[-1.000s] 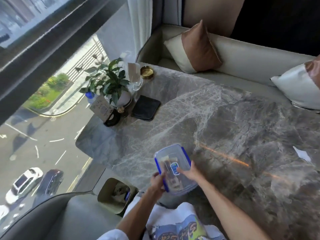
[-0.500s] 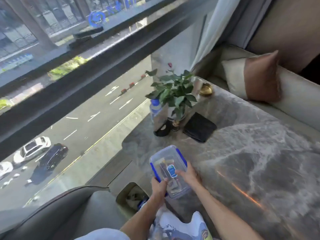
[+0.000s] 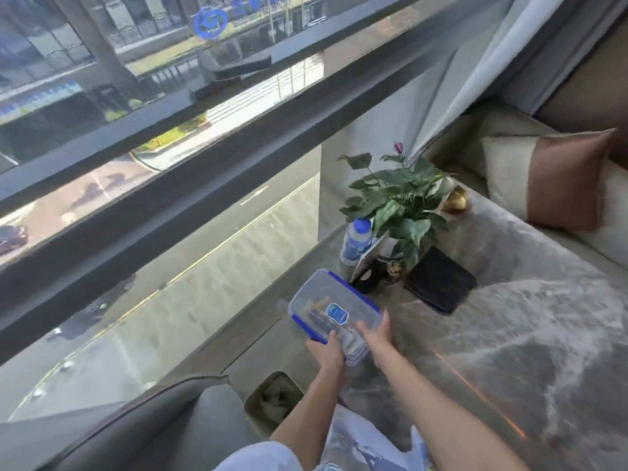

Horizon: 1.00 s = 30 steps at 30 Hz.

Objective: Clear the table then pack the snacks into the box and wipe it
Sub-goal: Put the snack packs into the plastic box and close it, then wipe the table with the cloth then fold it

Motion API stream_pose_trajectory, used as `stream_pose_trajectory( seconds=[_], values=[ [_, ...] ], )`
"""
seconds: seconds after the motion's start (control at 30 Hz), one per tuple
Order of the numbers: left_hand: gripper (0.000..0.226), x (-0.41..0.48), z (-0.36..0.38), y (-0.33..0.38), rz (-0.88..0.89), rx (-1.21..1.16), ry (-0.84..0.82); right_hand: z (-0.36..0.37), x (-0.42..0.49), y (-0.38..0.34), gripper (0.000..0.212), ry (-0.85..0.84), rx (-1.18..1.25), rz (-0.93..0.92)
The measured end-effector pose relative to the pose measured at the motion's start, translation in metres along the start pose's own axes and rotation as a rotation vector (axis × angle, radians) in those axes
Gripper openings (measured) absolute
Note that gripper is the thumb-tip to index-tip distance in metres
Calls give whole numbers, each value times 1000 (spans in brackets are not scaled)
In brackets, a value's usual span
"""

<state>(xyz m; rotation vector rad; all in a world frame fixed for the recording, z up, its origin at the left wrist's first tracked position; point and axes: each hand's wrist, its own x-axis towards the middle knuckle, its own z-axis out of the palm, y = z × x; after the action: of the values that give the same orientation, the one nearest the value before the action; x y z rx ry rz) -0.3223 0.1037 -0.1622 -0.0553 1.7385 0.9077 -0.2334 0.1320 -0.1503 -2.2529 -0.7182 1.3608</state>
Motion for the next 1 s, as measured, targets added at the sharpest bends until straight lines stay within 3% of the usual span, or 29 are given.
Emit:
stream_pose_trajectory(
  seconds=[0.53,0.63,0.7,0.77,0.87,1.0],
  values=[
    [30,12,-6,6,13,66,-94,-1,7,11,82,-70,260,46],
    [39,8,-10,9,31,75,-124,-3,2,11,86,-60,107,-23],
    [56,4,-12,11,117,117,-136,-6,-2,14,86,-42,-106,-134],
    [72,-2,-14,16,291,326,-98,-10,-8,18,81,8,-394,-307],
    [74,-3,-17,19,609,900,-41,-14,-12,29,71,92,-847,-615],
    [74,8,-29,24,685,1416,-206,-18,-12,36,68,-13,-997,-597]
  ],
)
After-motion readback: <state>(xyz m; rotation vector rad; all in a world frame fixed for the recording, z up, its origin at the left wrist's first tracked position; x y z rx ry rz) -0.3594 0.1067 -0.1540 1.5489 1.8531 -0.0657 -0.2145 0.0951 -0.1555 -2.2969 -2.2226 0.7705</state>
